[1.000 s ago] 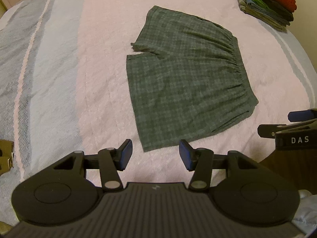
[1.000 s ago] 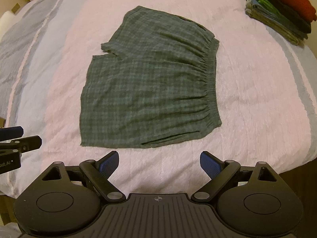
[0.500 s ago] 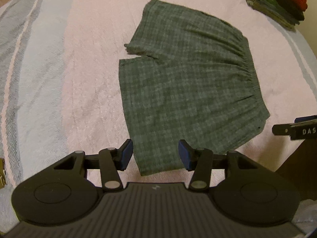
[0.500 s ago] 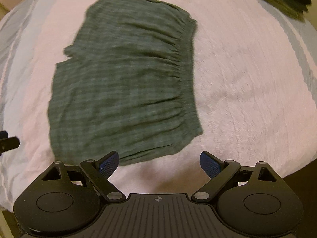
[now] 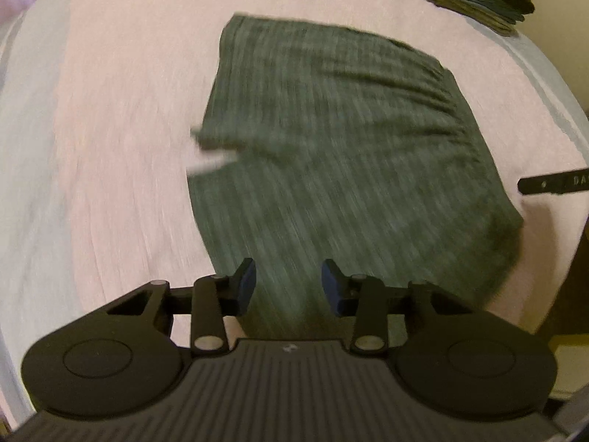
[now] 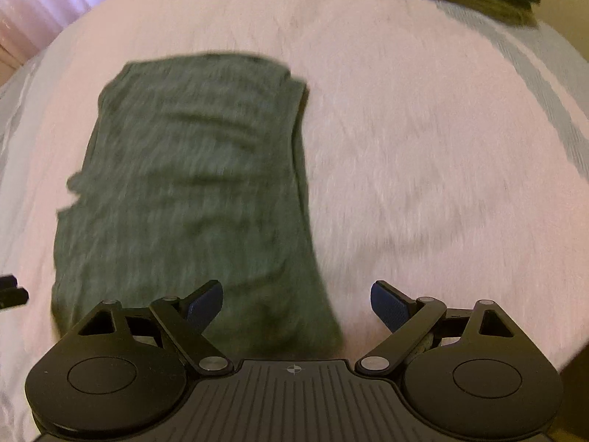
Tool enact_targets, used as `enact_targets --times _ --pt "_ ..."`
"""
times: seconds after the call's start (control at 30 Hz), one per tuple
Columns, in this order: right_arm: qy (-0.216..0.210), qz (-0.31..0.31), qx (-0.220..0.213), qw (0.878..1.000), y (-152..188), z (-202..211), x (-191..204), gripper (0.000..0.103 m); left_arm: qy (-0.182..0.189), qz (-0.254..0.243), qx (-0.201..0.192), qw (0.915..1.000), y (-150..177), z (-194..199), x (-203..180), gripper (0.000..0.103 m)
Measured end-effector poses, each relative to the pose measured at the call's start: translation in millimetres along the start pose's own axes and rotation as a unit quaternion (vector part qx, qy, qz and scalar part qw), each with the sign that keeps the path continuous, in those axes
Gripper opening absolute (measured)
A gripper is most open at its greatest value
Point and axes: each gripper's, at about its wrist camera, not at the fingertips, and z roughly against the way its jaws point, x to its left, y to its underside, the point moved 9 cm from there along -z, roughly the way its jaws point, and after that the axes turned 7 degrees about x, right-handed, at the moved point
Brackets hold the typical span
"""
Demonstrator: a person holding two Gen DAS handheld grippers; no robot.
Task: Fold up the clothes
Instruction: 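Grasp the waistband with the right tool while the left tool grasps the leg hem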
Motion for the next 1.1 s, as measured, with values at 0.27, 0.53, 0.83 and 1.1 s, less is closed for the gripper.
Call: enact_targets --times 0.27,0.53,0.83,1.1 --pt "-0.009 0.038 -0.059 0.997 -104.4 -27.3 0.5 0.075 0.0 -0.137 -0.064 0.9885 -115.6 -38.2 15.1 0.033" --pt "-0.037 0.072 -0.07 0.994 -176.8 -62.7 3.2 0.066 0.012 -0.238 -0.096 0.9665 -233.8 -90.1 30.6 0.032" --pt "-0.074 0.091 -0.033 0.993 -203.4 -98.6 -0.1 0.06 -0.007 -0.381 -0.049 0.9232 -300.8 -142.4 48.1 0.032" --pt "-0.1 0.083 -0.013 0.991 -204.0 -115.2 4.7 0.016 0.018 -0.416 0.004 0.9091 -301.7 -170.6 54.3 0.002"
